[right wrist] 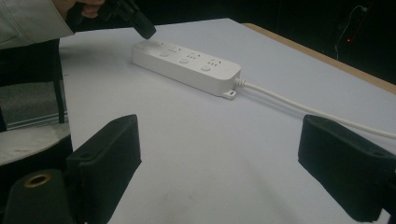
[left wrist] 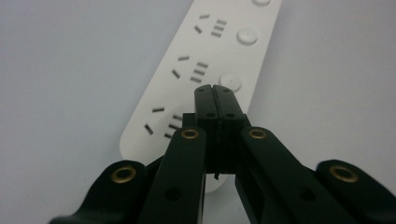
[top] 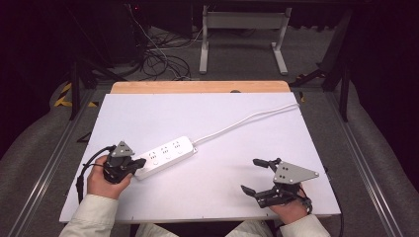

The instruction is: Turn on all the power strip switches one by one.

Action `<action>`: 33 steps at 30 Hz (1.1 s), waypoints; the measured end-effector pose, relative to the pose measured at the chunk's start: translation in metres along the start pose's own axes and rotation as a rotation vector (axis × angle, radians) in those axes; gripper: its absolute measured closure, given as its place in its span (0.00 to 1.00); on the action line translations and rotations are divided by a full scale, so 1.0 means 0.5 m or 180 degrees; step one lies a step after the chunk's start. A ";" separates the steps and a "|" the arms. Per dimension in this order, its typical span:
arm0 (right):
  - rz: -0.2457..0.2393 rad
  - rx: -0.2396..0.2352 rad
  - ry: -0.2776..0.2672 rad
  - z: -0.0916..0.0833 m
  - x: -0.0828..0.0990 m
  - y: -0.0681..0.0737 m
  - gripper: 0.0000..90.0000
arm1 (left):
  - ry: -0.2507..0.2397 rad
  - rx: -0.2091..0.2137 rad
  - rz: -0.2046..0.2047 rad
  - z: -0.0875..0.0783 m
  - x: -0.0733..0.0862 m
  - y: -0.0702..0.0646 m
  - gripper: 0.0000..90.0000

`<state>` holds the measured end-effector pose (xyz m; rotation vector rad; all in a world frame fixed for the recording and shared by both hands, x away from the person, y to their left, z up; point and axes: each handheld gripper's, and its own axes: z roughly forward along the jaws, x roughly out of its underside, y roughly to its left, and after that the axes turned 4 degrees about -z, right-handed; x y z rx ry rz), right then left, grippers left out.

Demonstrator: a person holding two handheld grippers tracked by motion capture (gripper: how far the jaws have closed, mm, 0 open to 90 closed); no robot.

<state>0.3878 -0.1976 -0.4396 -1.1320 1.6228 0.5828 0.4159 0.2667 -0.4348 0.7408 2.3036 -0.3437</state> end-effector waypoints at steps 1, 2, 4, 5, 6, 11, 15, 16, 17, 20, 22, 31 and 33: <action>-0.0001 0.0001 0.0002 0.000 0.000 0.000 0.15 | -0.0028 0.0021 0.0015 -0.002 -0.004 -0.003 1.00; -0.0001 0.0001 0.0002 0.000 0.000 0.000 0.15 | -0.0028 0.0021 0.0015 -0.002 -0.004 -0.003 1.00; -0.0003 -0.0001 0.0003 0.001 0.000 0.000 0.15 | -0.0031 0.0062 0.0019 -0.001 -0.009 -0.009 1.00; -0.0006 0.0000 0.0000 0.001 0.000 0.000 0.15 | -0.0024 0.0053 0.0043 -0.001 -0.011 -0.010 1.00; -0.0005 0.0000 -0.0001 0.000 0.000 0.000 0.15 | -0.0040 0.0099 0.0008 0.000 -0.012 -0.010 1.00; -0.0006 -0.0004 0.0003 0.001 0.001 0.000 0.15 | -0.0016 0.0081 0.0031 0.001 -0.014 -0.010 1.00; -0.0003 -0.0002 0.0004 0.001 0.001 -0.001 0.15 | -0.0010 0.0074 0.0064 0.008 -0.019 -0.011 1.00; -0.0002 -0.0003 0.0005 0.001 0.001 -0.001 0.15 | -0.0011 0.0095 0.0053 0.013 -0.022 -0.013 1.00; -0.0001 -0.0006 0.0003 0.001 0.001 -0.001 0.15 | -0.0002 0.0091 0.0066 0.017 -0.024 -0.015 1.00; -0.0003 -0.0010 0.0002 0.001 0.001 0.000 0.15 | 0.0027 0.0113 0.0090 0.029 -0.031 -0.020 1.00; -0.0001 -0.0010 0.0000 0.001 0.001 -0.001 0.15 | 0.0028 0.0108 0.0088 0.036 -0.034 -0.021 1.00; 0.0002 -0.0012 0.0004 0.001 0.001 -0.002 0.14 | 0.0078 0.0109 0.0064 0.059 -0.038 -0.019 1.00; 0.0001 -0.0015 0.0001 0.001 0.002 -0.002 0.15 | 0.0095 0.0089 0.0050 0.061 -0.037 -0.019 1.00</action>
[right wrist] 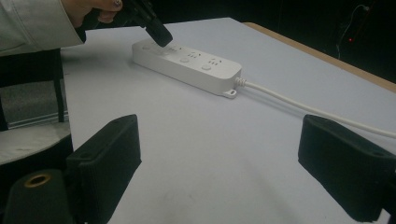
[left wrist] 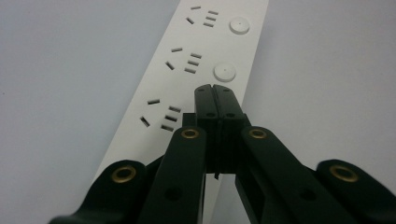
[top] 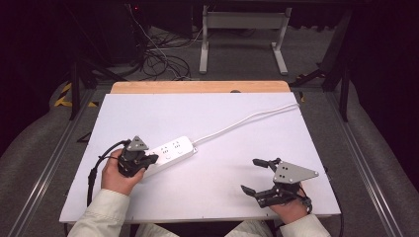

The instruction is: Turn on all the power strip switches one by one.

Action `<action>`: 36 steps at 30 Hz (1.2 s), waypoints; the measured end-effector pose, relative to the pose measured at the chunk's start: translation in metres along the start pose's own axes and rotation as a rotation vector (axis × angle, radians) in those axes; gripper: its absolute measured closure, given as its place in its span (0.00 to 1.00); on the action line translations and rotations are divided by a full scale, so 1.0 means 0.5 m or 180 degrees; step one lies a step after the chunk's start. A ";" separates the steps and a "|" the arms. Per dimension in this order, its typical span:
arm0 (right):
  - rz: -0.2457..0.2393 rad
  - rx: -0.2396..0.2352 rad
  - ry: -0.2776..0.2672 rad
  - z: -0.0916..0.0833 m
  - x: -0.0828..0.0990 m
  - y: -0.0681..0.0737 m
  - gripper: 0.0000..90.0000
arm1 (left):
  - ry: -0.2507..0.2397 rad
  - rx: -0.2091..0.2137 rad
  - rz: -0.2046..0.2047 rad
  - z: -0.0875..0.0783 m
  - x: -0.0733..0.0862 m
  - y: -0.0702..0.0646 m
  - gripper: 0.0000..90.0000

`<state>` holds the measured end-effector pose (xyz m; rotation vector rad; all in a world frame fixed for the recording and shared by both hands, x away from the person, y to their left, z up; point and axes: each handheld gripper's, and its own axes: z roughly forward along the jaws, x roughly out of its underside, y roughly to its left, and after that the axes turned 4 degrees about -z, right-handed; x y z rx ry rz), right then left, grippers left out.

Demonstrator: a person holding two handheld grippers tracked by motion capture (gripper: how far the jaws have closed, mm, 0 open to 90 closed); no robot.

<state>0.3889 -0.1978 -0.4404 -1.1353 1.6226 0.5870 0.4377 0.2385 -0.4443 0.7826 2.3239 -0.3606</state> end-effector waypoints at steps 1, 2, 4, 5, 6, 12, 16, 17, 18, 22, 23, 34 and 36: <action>0.0002 0.0001 0.0002 0.000 0.000 0.000 0.14 | -0.0008 0.0007 -0.0005 0.001 0.001 0.001 1.00; -0.0002 0.0004 0.0005 0.000 0.000 0.000 0.14 | -0.0011 0.0008 -0.0008 0.001 0.001 0.001 1.00; -0.0005 0.0002 0.0001 0.000 0.000 0.000 0.15 | -0.0009 0.0008 -0.0012 0.002 0.001 0.001 1.00; -0.0006 0.0003 0.0002 0.000 0.000 0.000 0.14 | 0.0001 0.0010 -0.0003 0.003 0.001 0.002 1.00; -0.0002 0.0002 0.0004 0.000 0.000 0.000 0.15 | -0.0009 -0.0007 0.0003 0.004 0.001 0.002 1.00; -0.0004 0.0002 0.0002 -0.001 0.000 0.000 0.14 | 0.0013 -0.0001 0.0003 0.008 0.003 0.003 1.00; -0.0007 -0.0001 -0.0002 -0.001 0.000 0.000 0.15 | 0.0025 0.0017 -0.0004 0.011 0.004 0.003 1.00; -0.0006 0.0000 -0.0001 -0.001 0.000 0.000 0.14 | 0.0033 0.0005 -0.0005 0.012 0.005 0.003 1.00; -0.0005 0.0000 -0.0003 -0.002 0.000 0.000 0.14 | 0.0051 -0.0010 0.0000 0.013 0.005 0.003 1.00; -0.0008 0.0000 -0.0004 -0.002 0.000 0.000 0.15 | 0.0035 -0.0008 -0.0007 0.014 0.006 0.003 1.00; -0.0008 0.0000 -0.0004 -0.002 0.000 0.000 0.15 | 0.0032 -0.0008 -0.0010 0.014 0.006 0.003 1.00; -0.0018 -0.0002 0.0005 -0.001 -0.001 0.001 0.15 | 0.0015 0.0000 -0.0009 0.017 0.007 0.006 1.00; -0.0019 -0.0001 0.0005 -0.002 -0.001 0.002 0.15 | 0.0024 -0.0019 0.0006 0.017 0.007 0.006 1.00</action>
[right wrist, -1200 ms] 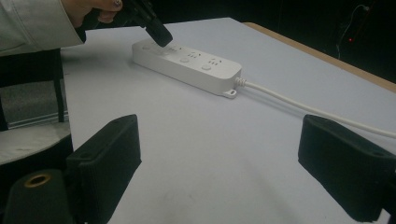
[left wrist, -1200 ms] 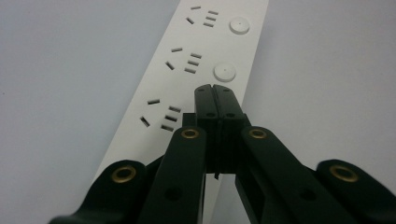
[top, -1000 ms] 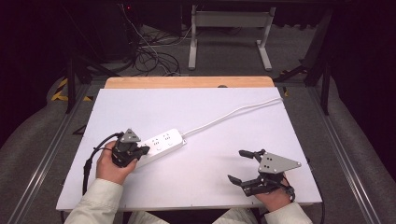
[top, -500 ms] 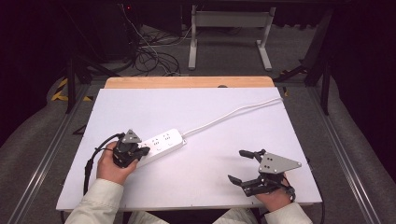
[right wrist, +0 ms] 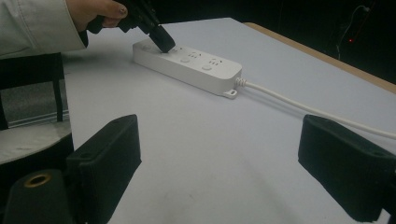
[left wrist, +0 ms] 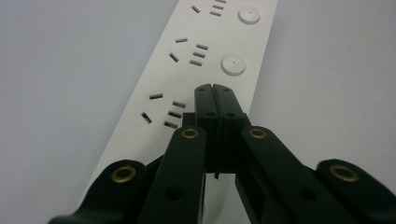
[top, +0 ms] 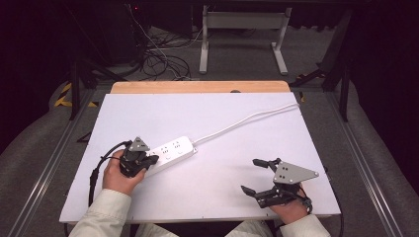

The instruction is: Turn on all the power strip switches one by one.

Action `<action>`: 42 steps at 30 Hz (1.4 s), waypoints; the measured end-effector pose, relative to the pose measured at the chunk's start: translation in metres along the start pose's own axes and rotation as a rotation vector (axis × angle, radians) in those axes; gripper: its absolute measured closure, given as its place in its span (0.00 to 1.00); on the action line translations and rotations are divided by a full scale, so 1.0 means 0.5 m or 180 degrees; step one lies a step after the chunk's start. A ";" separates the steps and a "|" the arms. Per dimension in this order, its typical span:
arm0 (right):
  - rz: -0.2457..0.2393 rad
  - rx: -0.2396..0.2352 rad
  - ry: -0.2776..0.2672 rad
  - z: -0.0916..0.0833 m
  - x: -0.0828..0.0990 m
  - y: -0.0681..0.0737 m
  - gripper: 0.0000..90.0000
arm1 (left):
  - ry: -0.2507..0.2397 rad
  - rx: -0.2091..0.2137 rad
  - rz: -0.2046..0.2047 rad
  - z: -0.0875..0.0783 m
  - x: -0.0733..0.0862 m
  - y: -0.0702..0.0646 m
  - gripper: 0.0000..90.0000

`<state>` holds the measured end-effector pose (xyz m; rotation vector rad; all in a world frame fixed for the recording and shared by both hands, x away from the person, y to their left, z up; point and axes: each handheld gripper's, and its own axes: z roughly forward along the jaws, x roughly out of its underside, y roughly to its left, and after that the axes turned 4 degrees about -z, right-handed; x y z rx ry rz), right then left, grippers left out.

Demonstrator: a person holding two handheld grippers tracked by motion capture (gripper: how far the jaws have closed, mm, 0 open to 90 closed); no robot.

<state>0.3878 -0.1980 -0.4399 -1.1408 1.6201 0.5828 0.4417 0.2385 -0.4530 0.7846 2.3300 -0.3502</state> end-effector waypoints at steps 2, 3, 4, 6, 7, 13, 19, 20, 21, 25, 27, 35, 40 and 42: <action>-0.0002 0.0000 -0.0003 0.000 0.000 0.000 0.14 | -0.0003 -0.0022 0.0008 0.000 0.000 -0.001 1.00; 0.0001 0.0000 -0.0001 0.000 0.000 0.000 0.14 | -0.0010 -0.0026 -0.0005 0.001 0.001 -0.002 1.00; -0.0001 -0.0004 -0.0006 0.000 0.000 0.000 0.14 | -0.0008 -0.0018 -0.0014 0.001 0.001 -0.003 1.00; -0.0002 -0.0001 -0.0002 0.000 0.000 0.001 0.14 | -0.0007 -0.0018 -0.0012 0.001 0.002 -0.002 1.00; -0.0003 0.0000 -0.0004 0.000 0.000 0.001 0.14 | -0.0014 -0.0011 -0.0016 0.001 0.003 -0.001 1.00; -0.0003 -0.0003 -0.0005 0.000 0.000 0.000 0.14 | -0.0026 -0.0031 0.0002 0.003 0.005 -0.005 1.00; -0.0003 -0.0003 -0.0016 -0.001 -0.001 0.001 0.14 | -0.0020 -0.0021 0.0000 0.004 0.006 -0.003 1.00; -0.0003 -0.0006 -0.0014 -0.001 0.000 0.001 0.14 | -0.0025 -0.0019 -0.0002 0.004 0.006 -0.003 1.00; -0.0003 -0.0006 -0.0014 -0.001 0.000 0.001 0.14 | -0.0028 -0.0011 -0.0016 0.004 0.006 -0.003 1.00; -0.0005 -0.0009 -0.0013 0.000 -0.001 0.002 0.14 | -0.0042 0.0003 -0.0024 0.004 0.008 0.000 1.00; -0.0003 -0.0009 -0.0014 0.000 -0.001 0.002 0.14 | -0.0074 0.0001 -0.0010 0.005 0.010 0.001 1.00; -0.0002 -0.0003 -0.0012 0.000 0.000 0.001 0.15 | -0.0073 0.0003 -0.0049 0.007 0.012 -0.001 1.00; 0.0004 -0.0001 -0.0016 -0.002 0.000 0.001 0.14 | -0.0115 -0.0064 -0.0022 0.003 0.014 -0.005 1.00; 0.0002 0.0001 -0.0029 -0.002 0.000 0.000 0.14 | -0.0137 -0.0104 0.0013 0.000 0.015 -0.011 1.00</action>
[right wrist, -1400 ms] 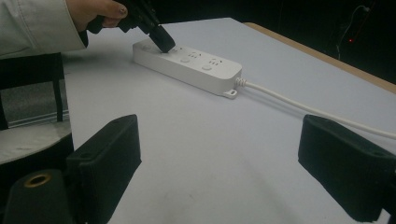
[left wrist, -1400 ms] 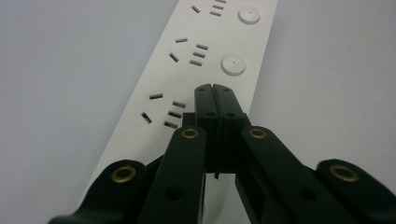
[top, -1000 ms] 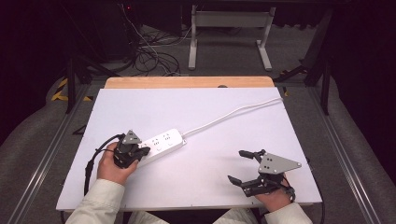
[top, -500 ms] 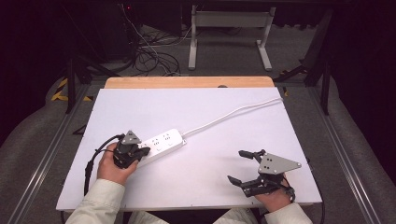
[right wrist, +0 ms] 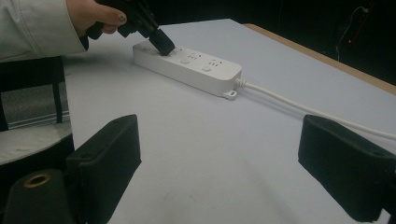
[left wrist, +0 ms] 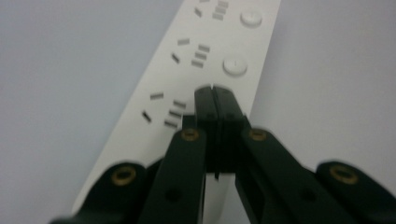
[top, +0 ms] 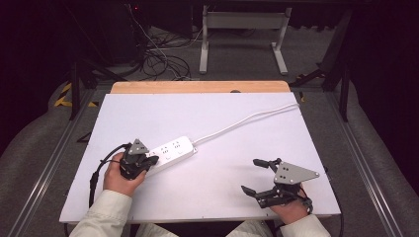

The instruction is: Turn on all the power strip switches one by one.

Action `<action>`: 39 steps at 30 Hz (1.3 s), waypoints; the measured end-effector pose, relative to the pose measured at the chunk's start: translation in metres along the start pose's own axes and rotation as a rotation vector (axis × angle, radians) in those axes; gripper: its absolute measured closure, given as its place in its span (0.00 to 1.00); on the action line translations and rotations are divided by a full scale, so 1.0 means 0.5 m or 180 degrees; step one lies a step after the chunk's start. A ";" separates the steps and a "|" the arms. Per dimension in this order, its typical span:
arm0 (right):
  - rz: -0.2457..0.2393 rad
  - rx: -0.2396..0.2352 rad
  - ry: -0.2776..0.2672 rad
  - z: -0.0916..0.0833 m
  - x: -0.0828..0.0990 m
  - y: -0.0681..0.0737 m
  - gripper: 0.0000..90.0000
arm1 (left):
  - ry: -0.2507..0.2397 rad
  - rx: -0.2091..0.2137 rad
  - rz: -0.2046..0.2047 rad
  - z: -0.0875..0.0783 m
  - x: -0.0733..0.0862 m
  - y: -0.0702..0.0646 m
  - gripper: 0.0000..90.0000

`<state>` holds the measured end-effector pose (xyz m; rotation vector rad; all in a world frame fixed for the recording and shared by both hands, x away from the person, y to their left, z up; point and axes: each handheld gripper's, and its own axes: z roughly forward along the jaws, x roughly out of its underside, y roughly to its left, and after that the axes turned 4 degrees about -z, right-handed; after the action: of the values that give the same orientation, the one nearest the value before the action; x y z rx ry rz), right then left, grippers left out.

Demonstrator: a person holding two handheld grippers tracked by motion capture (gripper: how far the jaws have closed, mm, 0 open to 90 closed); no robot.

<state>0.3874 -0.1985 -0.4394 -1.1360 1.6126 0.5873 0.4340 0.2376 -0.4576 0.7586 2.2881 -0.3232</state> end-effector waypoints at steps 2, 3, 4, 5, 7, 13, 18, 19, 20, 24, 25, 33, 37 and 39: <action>-0.0006 0.0000 -0.0010 0.000 -0.001 0.000 0.14 | -0.0096 0.0021 -0.0002 -0.012 -0.009 -0.005 1.00; -0.0005 0.0003 -0.0010 0.000 -0.001 0.000 0.14 | -0.0171 0.0066 -0.0041 -0.026 -0.020 -0.007 1.00; 0.0000 0.0003 -0.0009 0.001 0.000 -0.001 0.14 | -0.0171 0.0066 -0.0041 -0.026 -0.020 -0.007 1.00; 0.0005 0.0003 -0.0008 0.001 0.000 -0.001 0.14 | -0.0199 0.0073 -0.0040 -0.030 -0.024 -0.006 1.00; 0.0004 0.0002 0.0001 0.001 0.000 -0.001 0.14 | -0.0199 0.0112 -0.0056 -0.033 -0.026 -0.007 1.00; 0.0003 0.0003 -0.0005 0.001 0.000 -0.001 0.14 | -0.0210 0.0134 -0.0073 -0.033 -0.029 -0.007 1.00; 0.0014 0.0000 0.0010 0.001 0.001 -0.001 0.15 | -0.0173 0.0150 -0.0036 -0.024 -0.036 -0.011 1.00; 0.0014 -0.0001 0.0011 0.001 0.001 -0.001 0.14 | -0.0181 0.0181 -0.0050 -0.019 -0.040 -0.014 1.00; 0.0015 -0.0003 0.0013 0.002 0.001 -0.001 0.14 | -0.0174 0.0200 -0.0035 -0.015 -0.044 -0.017 1.00; 0.0008 -0.0006 0.0013 0.002 0.001 -0.001 0.14 | -0.0135 0.0224 0.0018 0.005 -0.060 -0.030 1.00; 0.0010 -0.0004 0.0012 0.002 0.001 -0.001 0.14 | -0.0120 0.0222 0.0021 0.010 -0.061 -0.030 1.00; 0.0006 -0.0010 0.0006 0.001 0.002 -0.002 0.14 | -0.0101 0.0229 -0.0036 0.032 -0.064 -0.026 1.00; 0.0006 -0.0006 0.0014 0.001 0.001 -0.001 0.14 | -0.0065 0.0159 -0.0011 0.039 -0.061 -0.025 1.00; 0.0008 -0.0006 0.0014 0.001 0.001 -0.001 0.14 | -0.0065 0.0150 -0.0007 0.041 -0.059 -0.023 1.00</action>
<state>0.3882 -0.1987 -0.4401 -1.1375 1.6177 0.5882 0.4554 0.2070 -0.4522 0.7733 2.2691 -0.3855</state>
